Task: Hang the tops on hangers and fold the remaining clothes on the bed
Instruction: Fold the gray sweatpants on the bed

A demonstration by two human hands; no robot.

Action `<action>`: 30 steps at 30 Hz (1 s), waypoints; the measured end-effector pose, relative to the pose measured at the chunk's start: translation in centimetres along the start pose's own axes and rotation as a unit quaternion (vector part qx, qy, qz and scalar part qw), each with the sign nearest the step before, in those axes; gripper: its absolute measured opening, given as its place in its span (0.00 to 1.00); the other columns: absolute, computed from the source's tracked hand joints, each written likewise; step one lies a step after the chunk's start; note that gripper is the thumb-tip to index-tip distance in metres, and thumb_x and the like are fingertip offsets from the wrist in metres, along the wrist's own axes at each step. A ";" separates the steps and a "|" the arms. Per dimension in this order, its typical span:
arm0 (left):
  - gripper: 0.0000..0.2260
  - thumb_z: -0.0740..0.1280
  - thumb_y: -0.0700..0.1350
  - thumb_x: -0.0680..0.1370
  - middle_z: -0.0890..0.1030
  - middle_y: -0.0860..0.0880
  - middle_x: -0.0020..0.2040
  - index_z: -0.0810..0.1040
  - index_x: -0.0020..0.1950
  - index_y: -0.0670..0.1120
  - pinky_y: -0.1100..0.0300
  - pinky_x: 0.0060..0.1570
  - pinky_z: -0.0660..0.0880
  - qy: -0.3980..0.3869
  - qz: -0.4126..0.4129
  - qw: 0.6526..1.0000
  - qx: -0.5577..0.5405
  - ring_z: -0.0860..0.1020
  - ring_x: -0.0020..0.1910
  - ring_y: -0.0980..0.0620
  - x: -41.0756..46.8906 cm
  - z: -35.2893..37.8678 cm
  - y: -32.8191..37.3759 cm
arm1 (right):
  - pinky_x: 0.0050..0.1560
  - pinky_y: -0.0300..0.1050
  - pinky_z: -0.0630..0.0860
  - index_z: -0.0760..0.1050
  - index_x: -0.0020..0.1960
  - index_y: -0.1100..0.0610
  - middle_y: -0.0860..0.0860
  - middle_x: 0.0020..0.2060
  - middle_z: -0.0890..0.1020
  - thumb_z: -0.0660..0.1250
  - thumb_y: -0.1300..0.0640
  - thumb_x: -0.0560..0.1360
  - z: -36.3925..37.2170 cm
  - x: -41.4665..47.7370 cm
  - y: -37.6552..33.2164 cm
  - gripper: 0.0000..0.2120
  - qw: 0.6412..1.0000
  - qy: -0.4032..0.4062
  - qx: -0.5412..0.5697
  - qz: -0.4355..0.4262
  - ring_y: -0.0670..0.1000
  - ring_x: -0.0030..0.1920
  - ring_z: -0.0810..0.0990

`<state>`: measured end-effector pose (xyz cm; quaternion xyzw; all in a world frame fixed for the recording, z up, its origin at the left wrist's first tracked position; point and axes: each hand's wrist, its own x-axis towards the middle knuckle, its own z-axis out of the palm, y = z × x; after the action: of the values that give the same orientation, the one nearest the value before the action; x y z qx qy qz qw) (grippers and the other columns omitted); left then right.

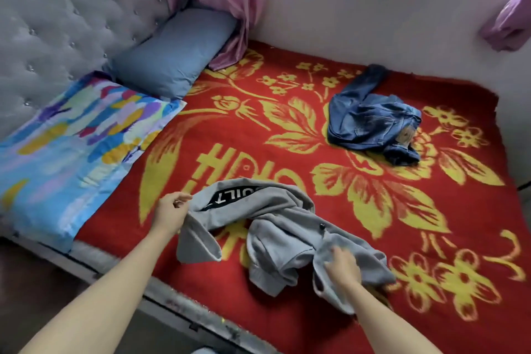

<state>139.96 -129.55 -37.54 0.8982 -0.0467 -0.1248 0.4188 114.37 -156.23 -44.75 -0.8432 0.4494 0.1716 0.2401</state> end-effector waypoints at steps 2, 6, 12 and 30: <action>0.12 0.64 0.30 0.74 0.76 0.38 0.59 0.79 0.56 0.38 0.57 0.51 0.70 -0.006 0.012 1.000 -0.015 0.75 0.58 0.41 -0.2 1.4 -0.3 | 0.47 0.44 0.68 0.74 0.54 0.55 0.55 0.58 0.77 0.59 0.57 0.74 4.0 -0.5 -1.7 0.11 0.994 -0.082 -0.001 -0.072 0.56 0.60 0.74; 0.25 0.66 0.36 0.76 0.51 0.46 0.77 0.66 0.71 0.51 0.46 0.69 0.62 -0.110 0.032 0.993 -0.018 0.57 0.74 0.46 -1.0 2.8 -0.8 | 0.50 0.44 0.68 0.73 0.54 0.57 0.55 0.58 0.75 0.59 0.59 0.73 9.8 -1.4 -4.4 0.11 0.977 -0.171 -0.025 -0.127 0.56 0.61 0.72; 0.23 0.66 0.38 0.77 0.59 0.44 0.74 0.67 0.71 0.47 0.51 0.67 0.66 -0.141 -0.067 0.986 0.055 0.67 0.68 0.46 -5.5 5.5 -7.7 | 0.59 0.48 0.69 0.60 0.71 0.56 0.56 0.65 0.67 0.61 0.58 0.76 15.1 0.2 -5.5 0.24 0.973 -0.191 -0.067 -0.112 0.58 0.65 0.67; 0.18 0.63 0.39 0.78 0.71 0.46 0.63 0.70 0.68 0.45 0.60 0.51 0.70 -0.241 -0.090 0.956 0.142 0.73 0.49 0.52 -2.9 4.5 -13.9 | 0.27 0.43 0.70 0.76 0.35 0.57 0.51 0.24 0.75 0.77 0.59 0.46 16.1 -0.4 -10.4 0.19 0.976 0.069 -0.139 -0.150 0.53 0.24 0.76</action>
<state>135.67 -123.36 -50.37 0.8921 -0.0824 -0.3667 0.2506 121.75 -141.94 -55.29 -0.9359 0.3051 0.1355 0.1123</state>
